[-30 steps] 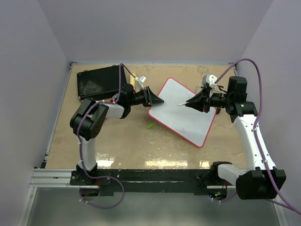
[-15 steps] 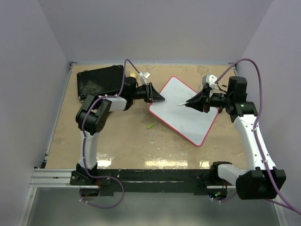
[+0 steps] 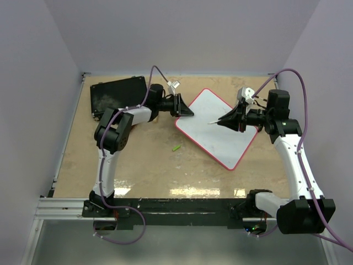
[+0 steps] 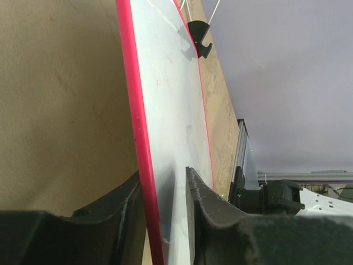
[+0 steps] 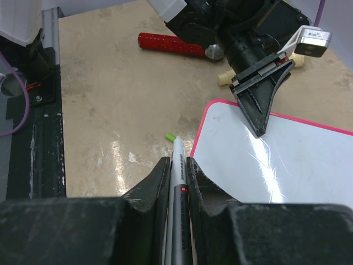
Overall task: Write a sentence on the whiteboard
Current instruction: Move the whiteboard stand to the center of the board.
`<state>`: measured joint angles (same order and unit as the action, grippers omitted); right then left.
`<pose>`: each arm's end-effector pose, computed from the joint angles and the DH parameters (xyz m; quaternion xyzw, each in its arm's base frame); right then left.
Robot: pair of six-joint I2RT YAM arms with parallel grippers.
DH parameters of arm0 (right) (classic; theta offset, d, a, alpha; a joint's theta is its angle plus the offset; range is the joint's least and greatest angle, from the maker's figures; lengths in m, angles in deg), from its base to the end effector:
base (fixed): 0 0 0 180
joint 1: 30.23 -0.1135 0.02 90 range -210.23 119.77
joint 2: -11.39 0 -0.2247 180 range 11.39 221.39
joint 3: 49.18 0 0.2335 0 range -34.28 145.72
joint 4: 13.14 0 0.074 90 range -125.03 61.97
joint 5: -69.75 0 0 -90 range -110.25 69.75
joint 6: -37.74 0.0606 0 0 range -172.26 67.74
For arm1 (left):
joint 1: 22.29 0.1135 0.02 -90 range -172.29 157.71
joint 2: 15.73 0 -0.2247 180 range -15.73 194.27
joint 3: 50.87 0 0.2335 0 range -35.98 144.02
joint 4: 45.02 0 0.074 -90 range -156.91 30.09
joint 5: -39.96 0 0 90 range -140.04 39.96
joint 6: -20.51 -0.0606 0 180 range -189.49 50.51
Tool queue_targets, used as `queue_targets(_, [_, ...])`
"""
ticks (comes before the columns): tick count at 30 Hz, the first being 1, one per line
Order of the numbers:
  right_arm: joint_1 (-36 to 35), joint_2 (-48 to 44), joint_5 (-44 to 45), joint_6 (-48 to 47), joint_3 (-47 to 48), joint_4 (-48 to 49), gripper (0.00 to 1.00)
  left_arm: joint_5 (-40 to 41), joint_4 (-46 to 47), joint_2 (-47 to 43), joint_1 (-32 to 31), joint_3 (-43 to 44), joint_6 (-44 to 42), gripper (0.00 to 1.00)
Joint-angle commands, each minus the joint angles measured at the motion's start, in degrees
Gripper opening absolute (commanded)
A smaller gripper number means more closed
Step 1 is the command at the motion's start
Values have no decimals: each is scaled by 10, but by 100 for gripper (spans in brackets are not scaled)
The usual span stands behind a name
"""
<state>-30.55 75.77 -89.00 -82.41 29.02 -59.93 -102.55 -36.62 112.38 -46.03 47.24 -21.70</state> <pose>0.2298 0.0578 0.3197 -0.4506 0.6289 0.3780 0.5084 0.4054 -0.2308 0.1327 0.0887 0.7773 -0.5915 0.1952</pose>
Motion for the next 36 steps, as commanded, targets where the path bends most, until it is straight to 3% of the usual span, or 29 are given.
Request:
queue_targets(1, [1, -6, -18, -9, 1, 3, 0, -36, -19, 4, 5, 55, -31, 30])
queue_targets(8, [1, -6, -18, -9, 0, 3, 0, -51, 3, -22, 5, 30, -33, 0])
queue_targets(19, [2, -3, -20, -9, -2, 4, 0, 1, 223, -220, 11, -230, 4, 0])
queue_targets(29, [1, 2, -21, -13, 6, -4, 0, 126, 237, -462, 12, -444, -93, 0])
queue_targets(36, [1, 26, -20, -77, 94, -112, 0, 229, 342, -578, 15, -555, -65, 0])
